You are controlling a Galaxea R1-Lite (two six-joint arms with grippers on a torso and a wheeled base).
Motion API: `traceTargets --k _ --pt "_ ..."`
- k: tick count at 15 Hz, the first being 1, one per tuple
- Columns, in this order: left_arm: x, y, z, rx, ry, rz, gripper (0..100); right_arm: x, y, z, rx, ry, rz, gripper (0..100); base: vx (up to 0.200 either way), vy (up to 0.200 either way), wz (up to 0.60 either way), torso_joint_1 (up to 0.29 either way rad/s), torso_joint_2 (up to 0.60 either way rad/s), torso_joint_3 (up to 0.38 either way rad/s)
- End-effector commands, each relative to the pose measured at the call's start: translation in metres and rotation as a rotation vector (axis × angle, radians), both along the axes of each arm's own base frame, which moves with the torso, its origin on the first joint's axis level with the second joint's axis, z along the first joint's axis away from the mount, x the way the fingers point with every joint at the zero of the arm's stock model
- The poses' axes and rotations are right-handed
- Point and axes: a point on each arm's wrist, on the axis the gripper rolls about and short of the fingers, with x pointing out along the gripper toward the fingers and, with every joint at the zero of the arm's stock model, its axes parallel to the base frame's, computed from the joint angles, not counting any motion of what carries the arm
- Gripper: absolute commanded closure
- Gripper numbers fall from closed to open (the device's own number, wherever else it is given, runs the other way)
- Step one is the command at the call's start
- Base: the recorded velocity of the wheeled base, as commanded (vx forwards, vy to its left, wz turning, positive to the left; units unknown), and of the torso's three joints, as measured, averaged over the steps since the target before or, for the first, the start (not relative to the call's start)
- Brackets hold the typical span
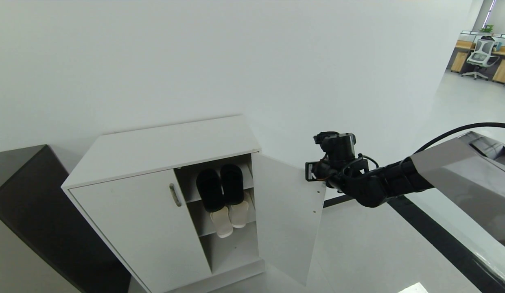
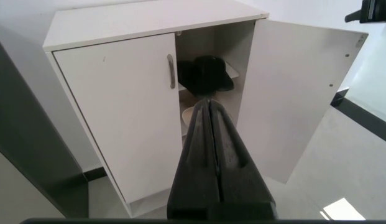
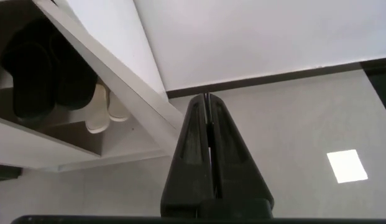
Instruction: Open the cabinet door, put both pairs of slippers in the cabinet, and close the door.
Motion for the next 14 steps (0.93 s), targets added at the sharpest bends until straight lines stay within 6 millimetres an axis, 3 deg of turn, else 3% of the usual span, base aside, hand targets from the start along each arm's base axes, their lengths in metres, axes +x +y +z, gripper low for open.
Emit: traceTargets --k 1,7,10,14 --pt "0.000 0.000 0.000 0.000 0.000 0.000 100 0.003 -0.001 -0.008 -0.009 0.017 -0.006 100 0.000 0.000 0.00 0.000 0.00 0.000" --pt "0.000 0.000 0.000 0.000 0.000 0.000 100 -0.004 0.001 -0.009 -0.015 0.028 0.007 100 0.000 0.000 0.00 0.000 0.00 0.000" --pt "0.000 0.000 0.000 0.000 0.000 0.000 100 -0.020 0.011 -0.006 -0.021 0.038 0.042 100 0.000 0.000 0.00 0.000 0.00 0.000" --pt "0.000 0.000 0.000 0.000 0.000 0.002 100 -0.057 0.033 0.000 -0.028 0.043 0.131 100 0.000 0.000 0.00 0.000 0.00 0.000"
